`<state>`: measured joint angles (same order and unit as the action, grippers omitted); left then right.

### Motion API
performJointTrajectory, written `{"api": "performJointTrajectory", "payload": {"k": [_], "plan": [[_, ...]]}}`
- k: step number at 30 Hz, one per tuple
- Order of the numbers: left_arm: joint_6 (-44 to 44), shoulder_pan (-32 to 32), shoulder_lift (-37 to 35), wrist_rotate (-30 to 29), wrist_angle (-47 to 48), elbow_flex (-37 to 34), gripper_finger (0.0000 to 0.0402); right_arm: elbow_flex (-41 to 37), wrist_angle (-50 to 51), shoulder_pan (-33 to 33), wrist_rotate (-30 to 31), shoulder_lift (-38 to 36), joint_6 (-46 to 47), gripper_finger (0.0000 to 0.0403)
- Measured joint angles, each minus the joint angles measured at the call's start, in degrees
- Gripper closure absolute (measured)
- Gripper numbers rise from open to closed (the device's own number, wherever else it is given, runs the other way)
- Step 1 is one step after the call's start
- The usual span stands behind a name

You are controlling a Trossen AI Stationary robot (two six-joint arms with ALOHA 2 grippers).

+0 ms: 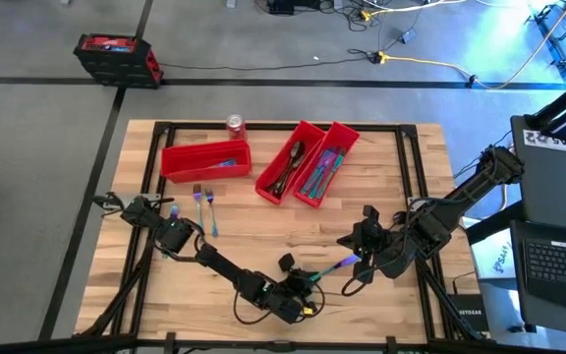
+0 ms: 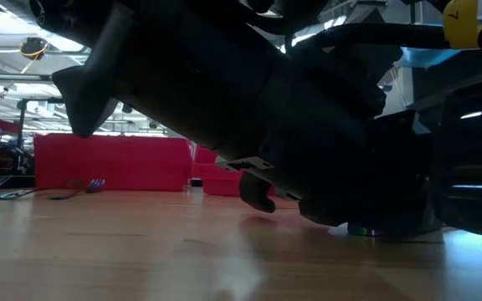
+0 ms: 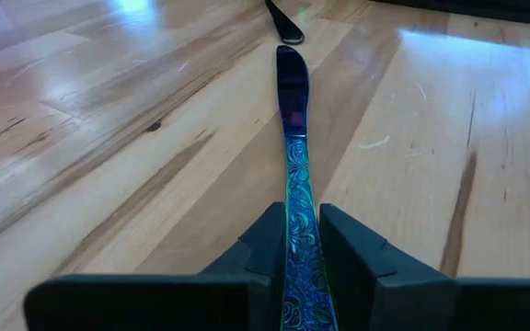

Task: Sort silverware
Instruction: Put the blue table knife into the right red bin

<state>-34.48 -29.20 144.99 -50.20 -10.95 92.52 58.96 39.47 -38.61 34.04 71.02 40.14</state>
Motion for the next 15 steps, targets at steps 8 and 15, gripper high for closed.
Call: {"api": "performJointTrajectory", "payload": {"k": [8, 15], "plan": [[0.93, -0.03, 0.11, -0.46, -2.11, 0.16, 0.0363, 0.00, -0.01, 0.00, 0.92, 0.00, -0.13, 0.0403], [2.95, -0.70, 0.20, -0.63, -5.19, 0.12, 0.0363, 0.00, -0.01, 0.00, 0.96, 0.00, -0.13, 0.0403]]}}
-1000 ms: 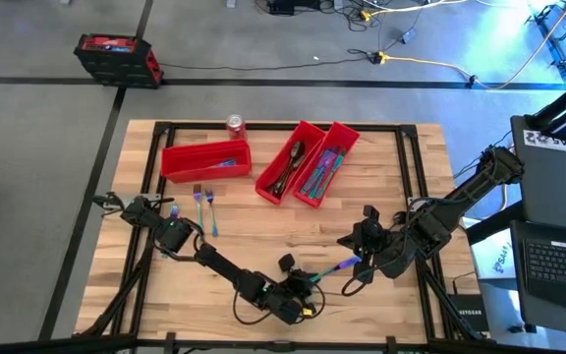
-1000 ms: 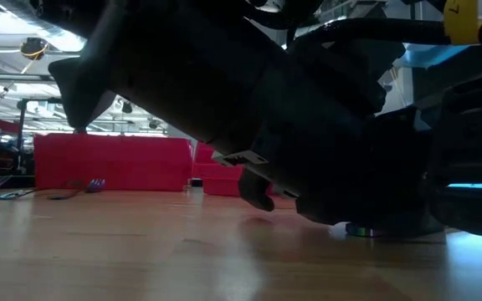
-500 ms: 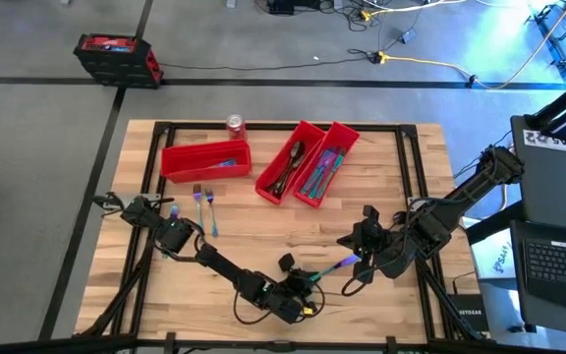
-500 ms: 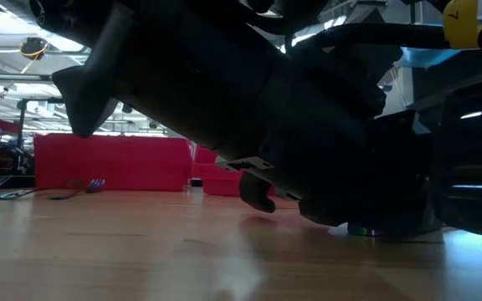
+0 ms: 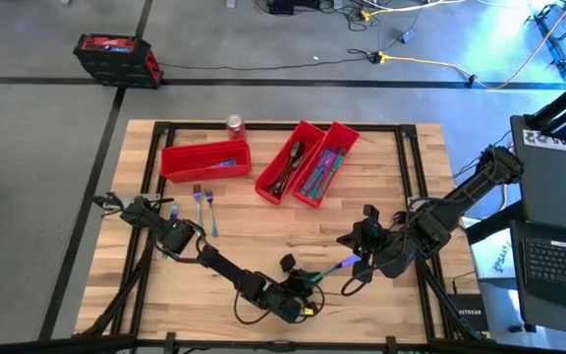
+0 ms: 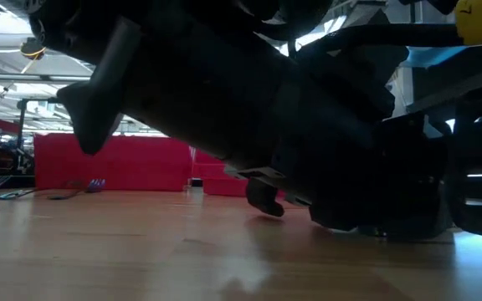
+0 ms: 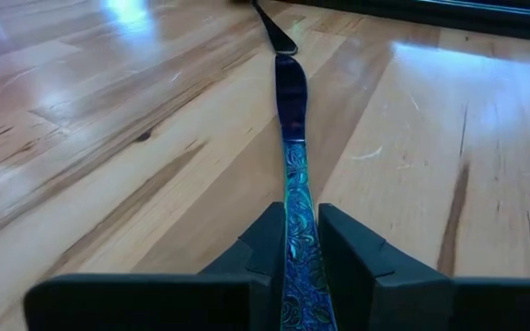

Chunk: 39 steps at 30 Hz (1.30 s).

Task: Sort silverware
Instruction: Put the blue table knife into the right red bin

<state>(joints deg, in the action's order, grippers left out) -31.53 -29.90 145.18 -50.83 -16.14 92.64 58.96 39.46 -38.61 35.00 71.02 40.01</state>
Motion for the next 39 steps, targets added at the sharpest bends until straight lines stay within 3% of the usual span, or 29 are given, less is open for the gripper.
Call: {"api": "performJointTrajectory", "payload": {"k": [14, 25, 32, 39], "plan": [[0.32, -1.20, -0.98, -2.77, -0.87, 0.00, 0.0363, 0.00, -0.17, -0.02, 0.44, -0.33, -0.04, 0.0403], [8.00, -1.54, -5.83, -4.71, 3.91, -0.28, 0.0364, 2.05, -1.92, -0.46, 0.96, -0.79, -1.92, 0.0403], [7.96, -1.91, -7.96, -6.48, 7.09, -0.15, 0.0364, 10.36, 1.62, -2.87, 8.73, -1.43, -8.54, 0.0403], [10.71, -2.37, -9.85, -8.73, 7.26, -0.04, 0.0364, 16.07, 10.44, -5.85, 16.18, -1.62, -9.00, 0.0403]]}}
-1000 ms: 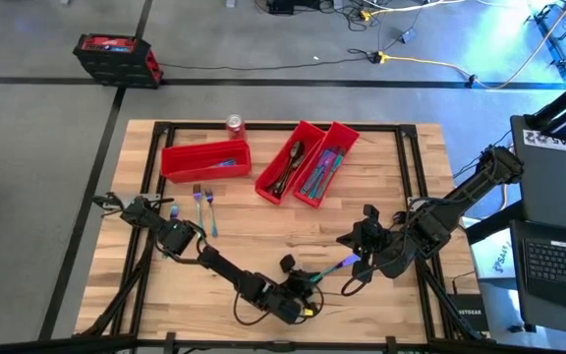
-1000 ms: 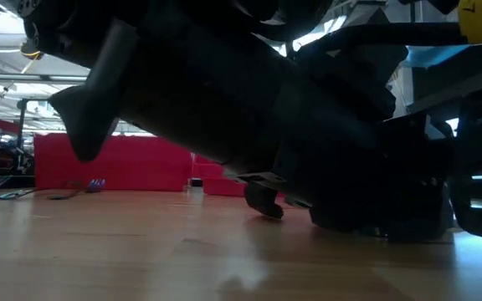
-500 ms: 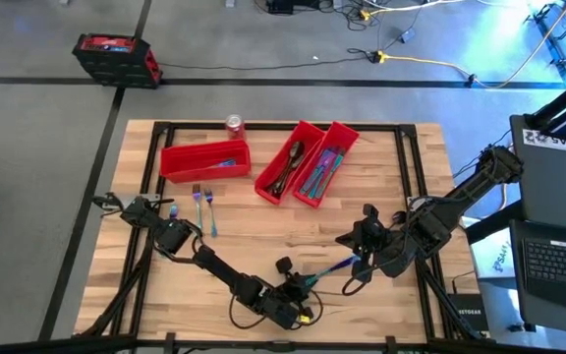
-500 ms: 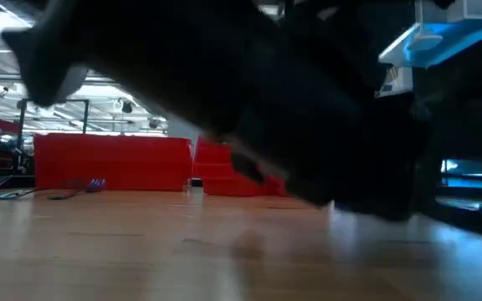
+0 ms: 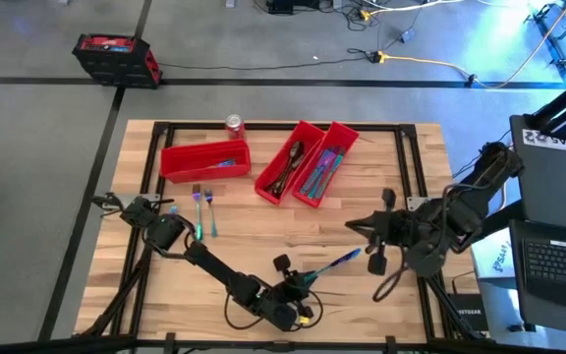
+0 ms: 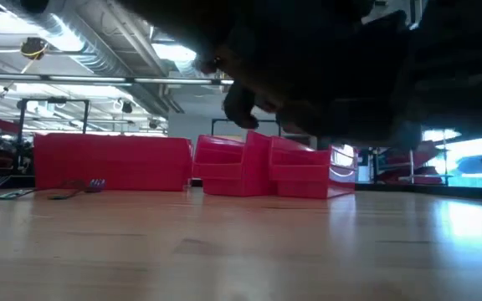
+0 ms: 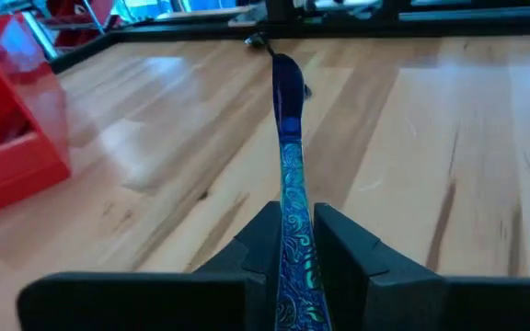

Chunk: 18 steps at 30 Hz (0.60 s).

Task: Sort silverware
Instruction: Put the blue table knife into the right red bin

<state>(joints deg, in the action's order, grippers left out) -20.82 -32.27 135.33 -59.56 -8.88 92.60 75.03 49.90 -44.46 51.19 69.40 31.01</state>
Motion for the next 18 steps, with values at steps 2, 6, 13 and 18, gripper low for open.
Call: {"api": "performJointTrajectory", "payload": {"k": [2, 6, 13, 18], "plan": [[-0.96, 0.00, -0.91, -0.40, -0.05, 0.00, 0.0364, 1.04, 2.01, -1.29, 2.06, -0.15, 0.22, 0.0403], [0.17, 0.39, -4.05, -0.24, 0.76, 0.04, 0.0364, 2.27, 4.13, -2.98, 4.50, -0.45, 0.25, 0.0403], [3.67, 1.79, -9.58, -5.65, 1.93, 0.06, 0.0364, 2.37, 7.45, -4.82, 6.28, -1.87, 0.61, 0.0403], [2.06, 4.83, -12.35, -6.25, 3.74, 0.11, 0.0364, 2.37, 10.38, -4.79, 6.15, -2.84, 0.57, 0.0403]]}}
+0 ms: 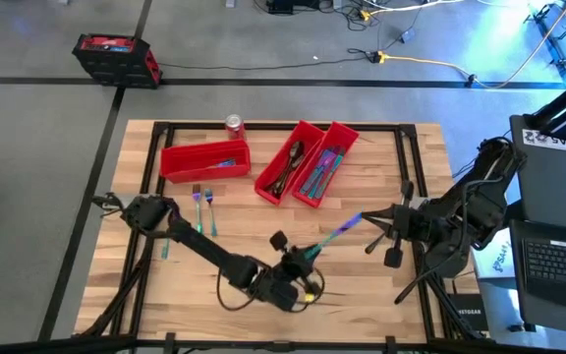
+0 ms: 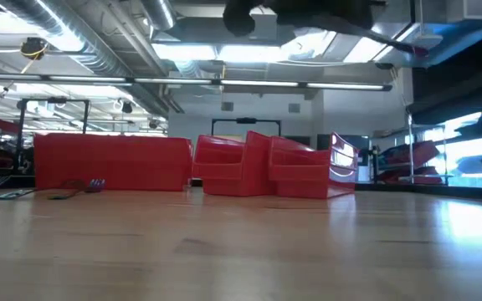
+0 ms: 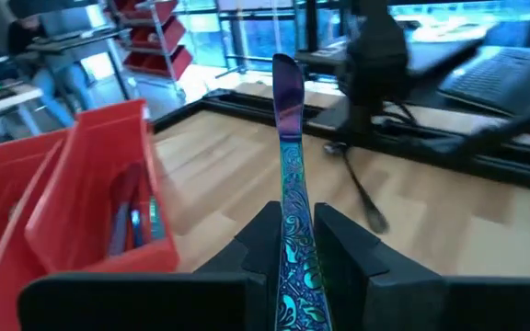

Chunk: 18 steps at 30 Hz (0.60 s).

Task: Sort silverware
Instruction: Put the blue table knife into the right red bin

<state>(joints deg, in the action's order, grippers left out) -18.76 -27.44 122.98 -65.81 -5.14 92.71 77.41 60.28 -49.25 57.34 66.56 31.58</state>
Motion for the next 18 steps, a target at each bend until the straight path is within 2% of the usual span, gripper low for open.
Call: {"api": "performJointTrajectory", "payload": {"k": [7, 12, 18], "plan": [[2.42, 7.14, -3.44, 6.08, -0.20, 0.00, 0.0364, 0.00, 3.05, 0.09, -0.27, -0.46, -0.38, 0.0403], [5.76, 13.04, -4.16, 7.67, 0.45, -0.02, 0.0364, 0.00, 4.91, 0.17, 3.32, -0.48, -0.62, 0.0403], [10.26, 20.76, -4.29, 14.24, 0.47, -0.02, 0.0364, -0.02, 7.91, 0.15, 6.11, -0.48, -1.05, 0.0403]]}}
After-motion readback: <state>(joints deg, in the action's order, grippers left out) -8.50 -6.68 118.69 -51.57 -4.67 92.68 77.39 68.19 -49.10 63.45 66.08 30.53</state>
